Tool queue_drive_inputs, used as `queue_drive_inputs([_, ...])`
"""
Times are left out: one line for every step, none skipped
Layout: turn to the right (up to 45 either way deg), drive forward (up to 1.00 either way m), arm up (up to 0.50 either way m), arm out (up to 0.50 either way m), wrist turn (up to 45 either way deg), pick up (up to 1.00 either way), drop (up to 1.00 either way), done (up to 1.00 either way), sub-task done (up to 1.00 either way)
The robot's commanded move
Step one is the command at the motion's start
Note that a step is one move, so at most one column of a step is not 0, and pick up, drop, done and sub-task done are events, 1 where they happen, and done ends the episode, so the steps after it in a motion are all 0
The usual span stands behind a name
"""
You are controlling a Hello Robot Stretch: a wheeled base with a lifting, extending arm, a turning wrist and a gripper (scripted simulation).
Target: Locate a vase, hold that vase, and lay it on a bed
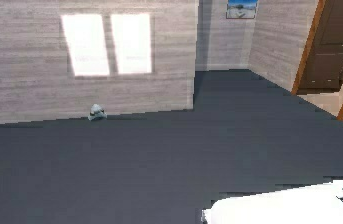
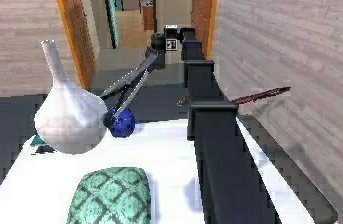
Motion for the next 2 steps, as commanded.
queue_drive_inputs([0.0,0.00,0.00,0.00,45.0,0.00,0.00,0.00,0.00])
queue_drive_inputs([0.0,0.00,0.00,0.00,45.0,0.00,0.00,0.00,0.00])
